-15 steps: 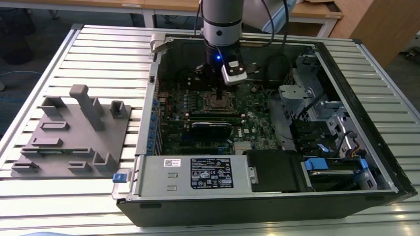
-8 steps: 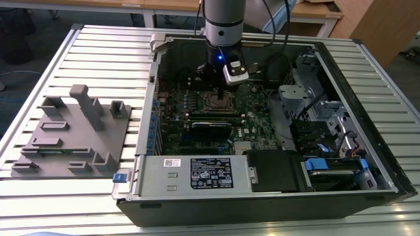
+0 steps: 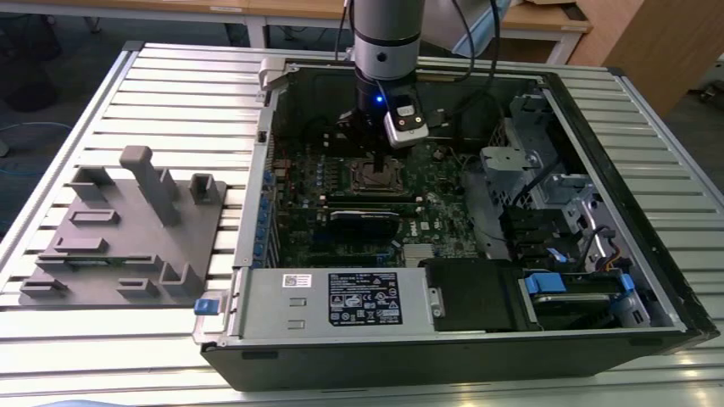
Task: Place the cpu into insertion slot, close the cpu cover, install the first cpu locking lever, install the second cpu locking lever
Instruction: 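Install the first cpu locking lever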
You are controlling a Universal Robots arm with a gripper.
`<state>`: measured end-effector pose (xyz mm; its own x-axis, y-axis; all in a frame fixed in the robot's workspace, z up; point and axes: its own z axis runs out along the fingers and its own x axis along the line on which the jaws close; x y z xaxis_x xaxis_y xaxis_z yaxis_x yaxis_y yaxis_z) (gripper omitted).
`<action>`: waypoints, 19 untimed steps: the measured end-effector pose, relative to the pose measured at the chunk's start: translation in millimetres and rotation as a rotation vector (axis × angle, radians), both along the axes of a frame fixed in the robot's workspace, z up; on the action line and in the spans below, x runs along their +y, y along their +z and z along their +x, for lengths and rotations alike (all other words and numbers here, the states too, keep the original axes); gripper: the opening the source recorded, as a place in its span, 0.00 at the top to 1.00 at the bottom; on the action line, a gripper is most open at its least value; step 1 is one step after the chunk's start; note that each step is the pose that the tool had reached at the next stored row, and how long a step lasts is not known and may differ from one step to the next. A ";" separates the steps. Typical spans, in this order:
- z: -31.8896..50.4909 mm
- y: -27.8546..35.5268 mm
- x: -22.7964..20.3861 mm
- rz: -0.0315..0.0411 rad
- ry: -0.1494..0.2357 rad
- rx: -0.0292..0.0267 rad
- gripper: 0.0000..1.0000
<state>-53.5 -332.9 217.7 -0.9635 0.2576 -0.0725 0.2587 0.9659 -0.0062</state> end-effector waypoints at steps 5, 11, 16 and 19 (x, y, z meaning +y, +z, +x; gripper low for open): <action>0.0 0.1 0.0 0.0002 0.000 0.0023 0.90; 0.1 2.1 0.1 0.0004 0.000 0.0022 0.90; 0.0 2.4 0.0 0.0076 0.000 0.0025 0.90; 0.0 2.2 0.1 0.0086 0.000 0.0023 0.90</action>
<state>-53.4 -332.9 220.0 -0.9637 0.2582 -0.0681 0.2587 0.9660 0.0016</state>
